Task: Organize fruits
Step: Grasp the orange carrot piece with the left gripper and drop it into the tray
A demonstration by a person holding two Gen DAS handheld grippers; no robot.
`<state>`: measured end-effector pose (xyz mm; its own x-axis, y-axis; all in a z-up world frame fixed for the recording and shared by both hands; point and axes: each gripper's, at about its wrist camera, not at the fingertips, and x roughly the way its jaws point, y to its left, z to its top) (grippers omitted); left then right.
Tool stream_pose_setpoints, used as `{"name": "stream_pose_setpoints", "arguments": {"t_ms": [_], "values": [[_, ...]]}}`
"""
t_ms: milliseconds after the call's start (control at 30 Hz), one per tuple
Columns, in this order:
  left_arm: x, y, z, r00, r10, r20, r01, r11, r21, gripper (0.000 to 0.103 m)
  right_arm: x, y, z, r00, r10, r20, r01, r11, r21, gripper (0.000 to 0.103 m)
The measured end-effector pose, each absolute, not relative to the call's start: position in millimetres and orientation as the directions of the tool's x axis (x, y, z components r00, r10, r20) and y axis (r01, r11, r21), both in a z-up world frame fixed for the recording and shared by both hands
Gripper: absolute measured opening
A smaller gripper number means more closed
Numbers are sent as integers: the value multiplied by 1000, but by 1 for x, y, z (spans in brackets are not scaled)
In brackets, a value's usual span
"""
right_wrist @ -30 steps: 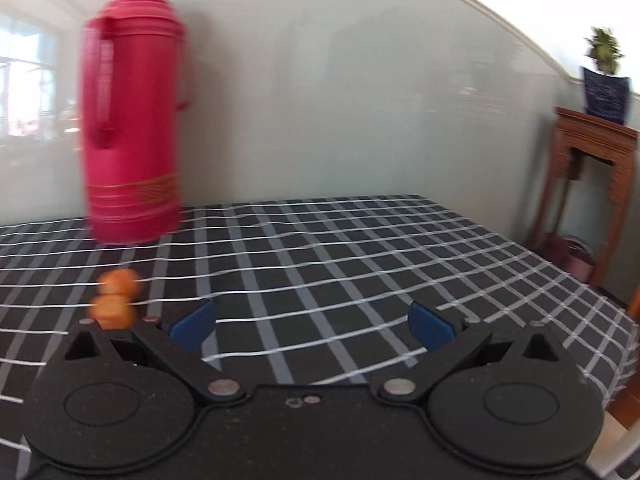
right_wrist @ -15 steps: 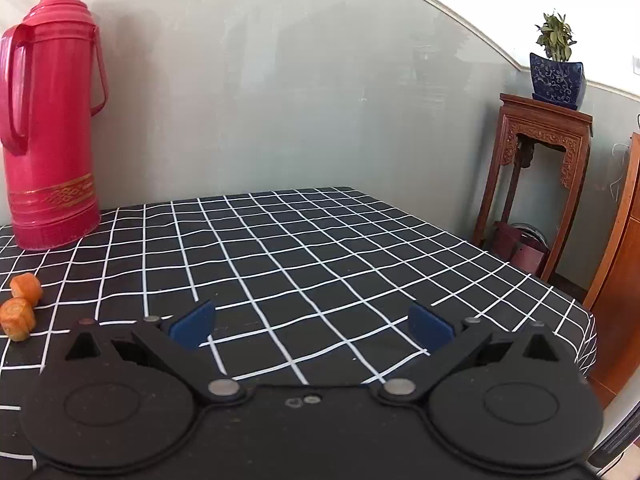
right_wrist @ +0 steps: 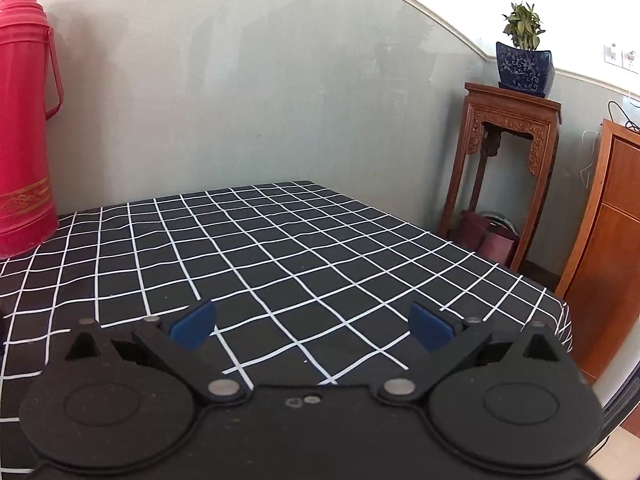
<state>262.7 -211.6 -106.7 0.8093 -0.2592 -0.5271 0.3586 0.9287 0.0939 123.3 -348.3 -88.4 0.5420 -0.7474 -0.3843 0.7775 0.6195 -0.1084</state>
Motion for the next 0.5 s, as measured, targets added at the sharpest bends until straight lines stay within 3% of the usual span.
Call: {"name": "stream_pose_setpoints", "arguments": {"t_ms": [167,233,333,500], "values": [[270,-213,-110,792,-253,-556,355,931,82,61,125,-346,-88,554,-737,-388,769,631,-100,97],[272,-212,-111,781,-252,-572,356,932,75,45,126,-345,-88,559,-730,-392,765,637,-96,97],[269,-213,-111,780,-254,-572,360,930,79,34,126,-343,-88,563,-728,-391,762,641,-96,97],[265,-210,-110,792,-252,-556,352,933,79,32,126,-341,-87,573,-722,-388,754,649,-94,97]]}}
